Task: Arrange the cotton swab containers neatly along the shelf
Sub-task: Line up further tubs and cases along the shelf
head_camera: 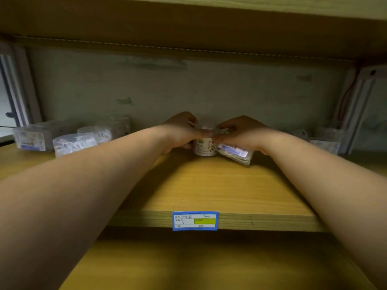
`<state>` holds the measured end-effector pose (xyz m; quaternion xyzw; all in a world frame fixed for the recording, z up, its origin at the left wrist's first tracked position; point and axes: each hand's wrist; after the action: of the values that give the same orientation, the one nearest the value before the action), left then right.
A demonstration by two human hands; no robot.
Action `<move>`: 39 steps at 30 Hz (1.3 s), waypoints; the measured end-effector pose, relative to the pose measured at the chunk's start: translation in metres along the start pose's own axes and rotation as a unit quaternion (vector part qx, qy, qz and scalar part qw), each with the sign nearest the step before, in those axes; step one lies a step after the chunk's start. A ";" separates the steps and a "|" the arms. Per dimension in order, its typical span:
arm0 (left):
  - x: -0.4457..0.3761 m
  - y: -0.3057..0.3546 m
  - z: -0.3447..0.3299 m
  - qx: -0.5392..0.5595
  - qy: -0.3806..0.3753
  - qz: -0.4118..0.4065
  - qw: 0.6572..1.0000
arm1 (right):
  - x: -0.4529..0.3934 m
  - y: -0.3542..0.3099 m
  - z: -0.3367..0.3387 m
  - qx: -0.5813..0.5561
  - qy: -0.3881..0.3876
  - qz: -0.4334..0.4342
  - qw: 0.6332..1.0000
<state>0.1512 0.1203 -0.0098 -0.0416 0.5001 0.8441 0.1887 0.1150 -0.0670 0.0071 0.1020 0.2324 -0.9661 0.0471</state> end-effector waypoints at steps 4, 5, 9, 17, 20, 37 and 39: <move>0.000 -0.001 0.000 0.011 -0.017 0.001 1.000 | 0.001 -0.001 -0.002 0.007 -0.004 -0.001 1.000; 0.002 0.000 0.001 0.008 -0.028 0.002 1.000 | 0.002 -0.002 -0.003 0.012 -0.007 -0.001 1.000; 0.013 0.003 0.006 -0.021 -0.032 0.010 0.999 | 0.012 -0.002 0.005 0.010 0.030 -0.024 0.999; 0.086 0.032 0.026 0.025 0.028 -0.166 0.985 | 0.074 -0.042 0.035 -0.137 0.080 0.103 0.982; 0.120 0.029 0.047 0.117 -0.051 -0.137 0.982 | 0.092 -0.077 0.028 -0.191 0.044 0.158 0.968; 0.284 -0.100 0.281 0.059 0.160 -0.047 0.984 | 0.135 -0.318 -0.152 -0.258 0.139 0.200 0.935; 0.278 -0.108 0.300 0.010 0.209 -0.048 0.977 | 0.117 -0.343 -0.165 -0.255 0.160 0.198 0.933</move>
<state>-0.0314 0.5017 -0.0228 -0.2390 0.5342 0.8018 0.1207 -0.0175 0.3080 -0.0116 0.2834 0.4505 -0.8164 0.2240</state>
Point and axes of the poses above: each hand's wrist, its own x-axis away from the middle knuckle, its own z-axis out of the back of the hand, y = z × x, and after that the axes turned 2 degrees about -z, right-handed
